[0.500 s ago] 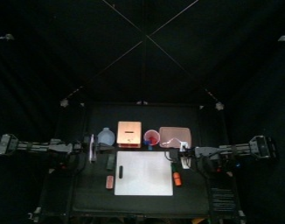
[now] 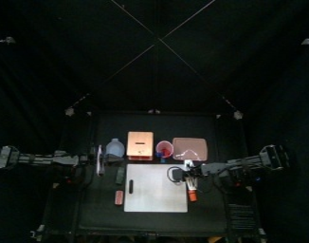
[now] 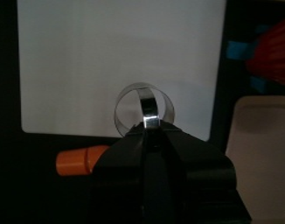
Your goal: Place cookie cutter on cutting board
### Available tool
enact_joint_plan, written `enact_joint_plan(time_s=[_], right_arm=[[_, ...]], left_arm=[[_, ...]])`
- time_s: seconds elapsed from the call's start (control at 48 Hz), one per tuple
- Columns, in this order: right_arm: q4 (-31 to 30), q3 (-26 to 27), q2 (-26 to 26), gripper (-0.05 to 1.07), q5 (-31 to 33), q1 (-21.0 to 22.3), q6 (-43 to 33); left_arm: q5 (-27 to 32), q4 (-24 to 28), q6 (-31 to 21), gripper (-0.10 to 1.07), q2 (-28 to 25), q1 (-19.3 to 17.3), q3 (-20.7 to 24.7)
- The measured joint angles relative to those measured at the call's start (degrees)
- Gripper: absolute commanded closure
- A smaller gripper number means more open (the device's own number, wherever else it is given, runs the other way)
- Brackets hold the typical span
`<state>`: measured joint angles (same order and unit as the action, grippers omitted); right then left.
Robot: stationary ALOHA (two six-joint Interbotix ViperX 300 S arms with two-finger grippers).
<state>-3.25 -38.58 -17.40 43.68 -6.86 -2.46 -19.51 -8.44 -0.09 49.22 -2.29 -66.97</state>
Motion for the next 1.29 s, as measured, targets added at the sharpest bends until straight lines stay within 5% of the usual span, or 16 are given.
enact_joint_plan(time_s=[0.354,0.562,0.958,1.292], right_arm=[[8.3,14.2,18.6,0.56,1.3,-1.6,-0.4],[8.0,21.4,24.7,0.56,1.5,-2.0,-6.8],[-5.9,25.0,29.4,0.54,2.6,-3.1,-20.2],[-7.0,24.8,29.8,0.21,1.4,-4.5,-19.9]], left_arm=[[-0.2,0.0,-0.1,0.91,0.0,-0.7,0.0],[-0.2,0.0,0.0,0.91,0.0,-1.8,-0.4],[-0.3,0.0,-0.1,0.91,0.0,-2.0,-1.8],[-0.2,0.0,-0.1,0.91,0.0,-1.9,-2.1]])
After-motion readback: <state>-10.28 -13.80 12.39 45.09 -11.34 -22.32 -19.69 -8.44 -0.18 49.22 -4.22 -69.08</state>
